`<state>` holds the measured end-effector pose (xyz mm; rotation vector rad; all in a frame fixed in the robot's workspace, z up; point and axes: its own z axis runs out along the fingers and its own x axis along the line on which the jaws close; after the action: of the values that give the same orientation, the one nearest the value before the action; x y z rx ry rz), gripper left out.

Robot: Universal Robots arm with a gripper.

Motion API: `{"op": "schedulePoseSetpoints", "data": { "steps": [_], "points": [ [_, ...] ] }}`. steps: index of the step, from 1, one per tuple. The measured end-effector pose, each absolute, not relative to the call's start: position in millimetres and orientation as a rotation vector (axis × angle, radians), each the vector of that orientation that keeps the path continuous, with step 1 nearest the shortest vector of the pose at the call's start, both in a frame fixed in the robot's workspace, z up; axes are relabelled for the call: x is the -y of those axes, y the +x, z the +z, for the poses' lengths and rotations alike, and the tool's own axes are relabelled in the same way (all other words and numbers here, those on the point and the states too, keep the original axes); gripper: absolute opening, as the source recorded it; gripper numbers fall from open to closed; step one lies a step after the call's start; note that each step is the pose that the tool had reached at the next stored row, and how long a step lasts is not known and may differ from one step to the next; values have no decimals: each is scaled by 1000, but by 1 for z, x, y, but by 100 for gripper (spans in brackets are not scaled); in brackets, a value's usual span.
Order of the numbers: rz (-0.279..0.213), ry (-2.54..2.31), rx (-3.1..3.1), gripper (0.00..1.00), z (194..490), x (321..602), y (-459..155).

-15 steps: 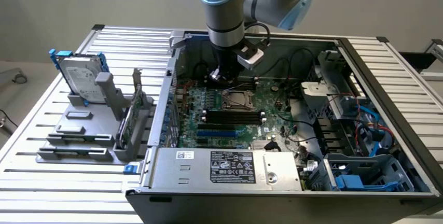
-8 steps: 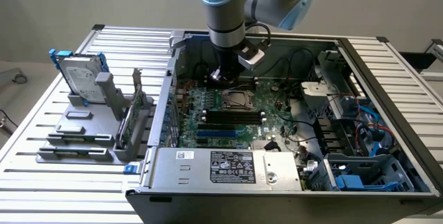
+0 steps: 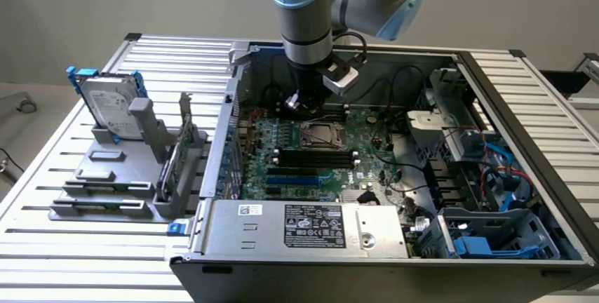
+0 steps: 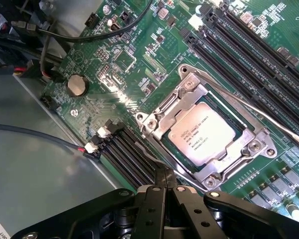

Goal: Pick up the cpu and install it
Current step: 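Install the first cpu locking lever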

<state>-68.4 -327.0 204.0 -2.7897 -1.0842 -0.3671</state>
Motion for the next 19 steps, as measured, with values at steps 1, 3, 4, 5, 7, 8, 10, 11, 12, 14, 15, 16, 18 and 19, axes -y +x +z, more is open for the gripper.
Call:
{"op": "schedulePoseSetpoints", "data": {
  "steps": [1,3,4,5,7,8,10,11,12,14,15,16,18,19],
  "points": [
    [-367,-2790,1084,11,204,327,-68],
    [-367,-2790,1084,11,204,327,-68],
    [-366,-2791,1085,11,204,327,-68],
    [-366,-2792,1085,11,204,327,-68],
    [-365,-2793,1086,11,204,327,-68],
    [-365,-2793,1086,11,204,327,-68],
    [-365,-2793,1086,11,203,327,-67],
    [-365,-2793,1086,11,203,327,-67],
    [-365,-2793,1086,11,203,327,-67],
    [-365,-2793,1086,11,202,327,-67],
    [-366,-2793,1086,11,202,327,-67],
    [-366,-2794,1086,11,202,327,-67],
    [-366,-2794,1086,11,201,327,-67],
    [-367,-2794,1087,11,201,327,-67]
  ]
}}
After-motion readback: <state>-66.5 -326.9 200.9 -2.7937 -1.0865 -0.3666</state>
